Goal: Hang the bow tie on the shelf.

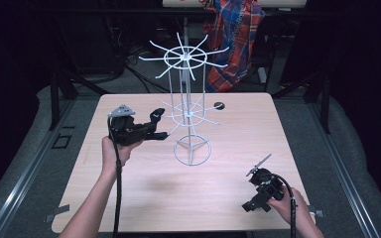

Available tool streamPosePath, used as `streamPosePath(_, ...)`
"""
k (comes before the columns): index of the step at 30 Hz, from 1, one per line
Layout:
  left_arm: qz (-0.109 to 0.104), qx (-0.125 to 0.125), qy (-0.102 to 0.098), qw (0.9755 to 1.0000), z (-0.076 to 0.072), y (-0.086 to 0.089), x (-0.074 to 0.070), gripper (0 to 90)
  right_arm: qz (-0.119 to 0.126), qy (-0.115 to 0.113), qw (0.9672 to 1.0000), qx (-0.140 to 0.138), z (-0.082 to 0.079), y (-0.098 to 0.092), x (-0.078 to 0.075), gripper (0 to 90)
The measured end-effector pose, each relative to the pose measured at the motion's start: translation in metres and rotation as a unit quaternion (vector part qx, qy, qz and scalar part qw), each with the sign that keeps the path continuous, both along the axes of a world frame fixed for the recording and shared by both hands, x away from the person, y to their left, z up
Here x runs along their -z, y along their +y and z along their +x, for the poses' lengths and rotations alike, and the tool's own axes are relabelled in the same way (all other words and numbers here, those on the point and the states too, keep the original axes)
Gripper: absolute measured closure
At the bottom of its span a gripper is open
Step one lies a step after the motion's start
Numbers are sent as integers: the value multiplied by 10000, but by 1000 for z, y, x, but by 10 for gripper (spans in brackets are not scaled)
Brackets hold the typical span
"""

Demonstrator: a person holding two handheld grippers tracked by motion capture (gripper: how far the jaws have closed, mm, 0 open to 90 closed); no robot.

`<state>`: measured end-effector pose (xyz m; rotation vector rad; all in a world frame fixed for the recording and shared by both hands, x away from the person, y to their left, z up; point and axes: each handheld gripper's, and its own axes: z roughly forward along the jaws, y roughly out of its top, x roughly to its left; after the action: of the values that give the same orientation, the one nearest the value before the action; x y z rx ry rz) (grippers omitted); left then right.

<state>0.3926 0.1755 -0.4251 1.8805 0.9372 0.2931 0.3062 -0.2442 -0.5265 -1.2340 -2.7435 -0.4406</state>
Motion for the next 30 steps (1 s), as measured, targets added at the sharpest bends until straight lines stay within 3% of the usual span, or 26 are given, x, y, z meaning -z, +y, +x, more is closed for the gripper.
streamPosePath(21,206,207,63,9996,0,-19,14,853,-120,29,9998,-128,1,-1,-2,96)
streamPosePath(22,198,221,68,9995,1,-19,15,853,-51,-49,10000,36,-1,0,0,96)
streamPosePath(23,207,244,76,9995,1,-20,15,853,-119,31,9998,-125,1,-1,-1,96)
streamPosePath(30,254,282,101,9992,2,-29,19,853,-111,33,9999,-125,1,-1,-1,96)
